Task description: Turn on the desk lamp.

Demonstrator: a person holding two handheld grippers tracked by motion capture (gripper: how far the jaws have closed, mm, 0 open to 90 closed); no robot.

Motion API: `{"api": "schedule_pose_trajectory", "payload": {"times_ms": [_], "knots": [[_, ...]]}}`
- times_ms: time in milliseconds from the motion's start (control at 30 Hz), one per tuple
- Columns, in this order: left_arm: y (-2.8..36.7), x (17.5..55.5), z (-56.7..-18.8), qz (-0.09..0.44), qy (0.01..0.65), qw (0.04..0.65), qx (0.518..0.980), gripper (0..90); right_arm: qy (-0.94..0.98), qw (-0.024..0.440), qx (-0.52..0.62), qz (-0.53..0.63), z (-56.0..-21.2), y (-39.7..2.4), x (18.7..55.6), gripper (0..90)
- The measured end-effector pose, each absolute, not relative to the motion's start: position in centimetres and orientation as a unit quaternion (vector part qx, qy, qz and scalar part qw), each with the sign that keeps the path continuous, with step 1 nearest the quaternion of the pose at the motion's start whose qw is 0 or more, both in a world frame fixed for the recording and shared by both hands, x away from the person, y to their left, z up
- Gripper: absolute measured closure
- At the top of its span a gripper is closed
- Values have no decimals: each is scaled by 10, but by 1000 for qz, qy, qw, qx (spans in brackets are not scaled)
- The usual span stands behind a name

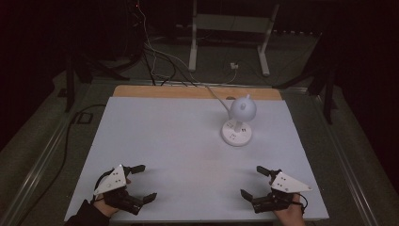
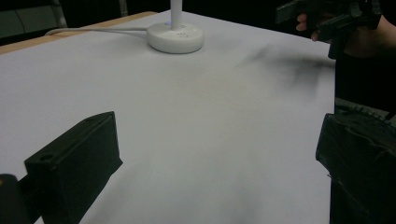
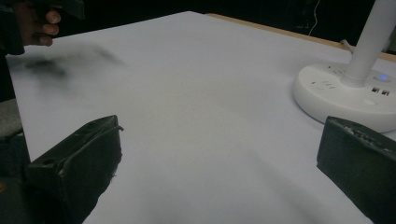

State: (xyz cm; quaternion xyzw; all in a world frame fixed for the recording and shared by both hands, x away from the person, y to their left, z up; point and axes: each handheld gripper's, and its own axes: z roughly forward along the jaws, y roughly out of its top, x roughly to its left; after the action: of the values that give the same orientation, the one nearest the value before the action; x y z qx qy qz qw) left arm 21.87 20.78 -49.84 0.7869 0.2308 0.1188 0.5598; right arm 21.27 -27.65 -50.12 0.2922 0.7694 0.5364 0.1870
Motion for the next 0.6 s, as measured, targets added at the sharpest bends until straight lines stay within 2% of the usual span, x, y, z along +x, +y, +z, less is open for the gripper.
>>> {"api": "schedule_pose_trajectory", "payload": {"times_ms": [600], "knots": [[209,219,-497,114,235,562,785,3,791,165,287,515,-501,-269,211,0]]}}
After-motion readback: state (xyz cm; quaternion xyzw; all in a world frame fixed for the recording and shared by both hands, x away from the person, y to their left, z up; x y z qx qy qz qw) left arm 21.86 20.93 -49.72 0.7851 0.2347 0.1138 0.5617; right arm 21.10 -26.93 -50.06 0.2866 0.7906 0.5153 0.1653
